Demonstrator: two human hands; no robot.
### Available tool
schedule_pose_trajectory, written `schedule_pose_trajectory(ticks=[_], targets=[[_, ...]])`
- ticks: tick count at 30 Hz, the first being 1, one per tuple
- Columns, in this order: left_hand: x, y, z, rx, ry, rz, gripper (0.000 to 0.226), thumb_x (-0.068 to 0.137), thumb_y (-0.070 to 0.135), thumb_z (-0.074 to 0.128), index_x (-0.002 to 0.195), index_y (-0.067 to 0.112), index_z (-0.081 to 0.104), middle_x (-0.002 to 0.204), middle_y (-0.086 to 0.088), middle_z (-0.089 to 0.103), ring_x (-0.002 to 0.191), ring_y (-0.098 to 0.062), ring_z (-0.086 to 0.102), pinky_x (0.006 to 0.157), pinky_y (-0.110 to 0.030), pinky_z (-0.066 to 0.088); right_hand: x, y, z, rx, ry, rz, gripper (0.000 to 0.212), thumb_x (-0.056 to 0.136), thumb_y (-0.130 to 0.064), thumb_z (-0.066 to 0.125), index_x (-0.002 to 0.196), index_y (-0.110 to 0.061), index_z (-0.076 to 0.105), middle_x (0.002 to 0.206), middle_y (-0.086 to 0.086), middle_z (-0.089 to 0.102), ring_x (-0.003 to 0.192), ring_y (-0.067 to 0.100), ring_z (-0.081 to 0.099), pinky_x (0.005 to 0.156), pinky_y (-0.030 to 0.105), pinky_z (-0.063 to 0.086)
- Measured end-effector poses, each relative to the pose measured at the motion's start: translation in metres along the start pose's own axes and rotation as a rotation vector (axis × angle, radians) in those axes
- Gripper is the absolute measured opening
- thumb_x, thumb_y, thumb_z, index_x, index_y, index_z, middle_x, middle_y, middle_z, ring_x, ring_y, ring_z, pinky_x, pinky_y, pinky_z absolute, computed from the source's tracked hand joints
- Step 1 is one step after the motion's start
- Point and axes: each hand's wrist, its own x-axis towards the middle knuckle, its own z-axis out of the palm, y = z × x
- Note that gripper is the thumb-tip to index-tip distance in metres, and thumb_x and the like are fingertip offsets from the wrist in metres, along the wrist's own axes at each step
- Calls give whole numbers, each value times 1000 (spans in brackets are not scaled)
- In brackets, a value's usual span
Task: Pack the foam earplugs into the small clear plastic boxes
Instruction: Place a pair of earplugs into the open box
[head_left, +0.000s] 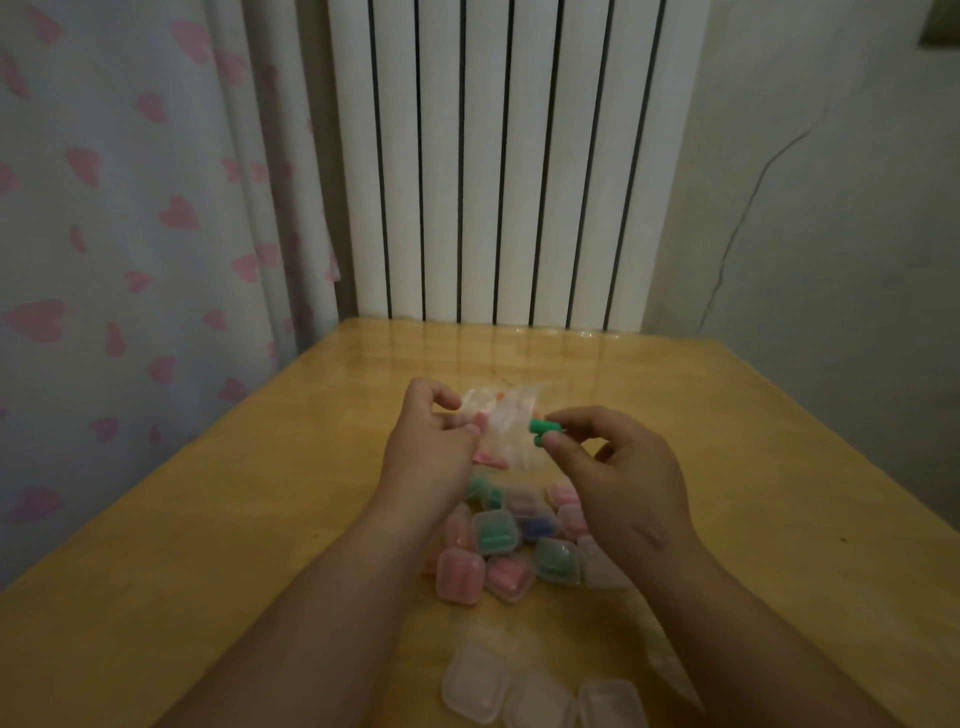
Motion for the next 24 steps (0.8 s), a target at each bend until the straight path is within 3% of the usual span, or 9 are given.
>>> schedule_pose_trajectory(ticks=[4,7,11,16,21,24], targets=[[17,-14,-7,36,143,-10,23,93,17,62,80,26,45,89,-12,65,68,-20,58,64,-36,48,1,0,-2,-1,45,7,10,86,-31,68,94,-37,68,86,-17,63,77,-2,53,64,17,36],[25,-21,-13,61,211,-36,21,93,17,64,80,23,47,87,-8,63,67,-19,56,59,-31,44,1,3,-2,1,29,40,10,86,-31,69,95,-34,70,86,-16,64,75,0,52,63,19,35],[28,-26,-18,261,239,-52,15,92,20,64,87,17,50,86,-2,60,61,-9,52,49,-25,33,1,6,0,7,11,63,10,84,-29,71,93,-32,73,83,-13,65,69,1,51,62,17,33],[32,-38,-22,481,184,-132,12,86,19,63,80,23,54,87,-4,64,70,-28,60,53,-29,43,0,7,0,-9,-19,87,8,84,-30,72,91,-34,71,84,-12,65,69,1,51,62,18,34],[33,-34,-27,580,207,-88,8,88,20,63,82,23,58,100,-6,66,82,-23,57,64,-29,40,-1,6,-1,-46,-48,97,9,86,-29,69,94,-33,71,87,-13,64,75,3,53,61,19,37],[27,-25,-26,709,248,-93,3,85,33,61,86,31,60,115,-6,57,105,-31,56,89,-37,48,0,6,-1,-13,-56,128,10,87,-23,69,95,-28,73,89,-7,68,80,7,61,69,25,51]])
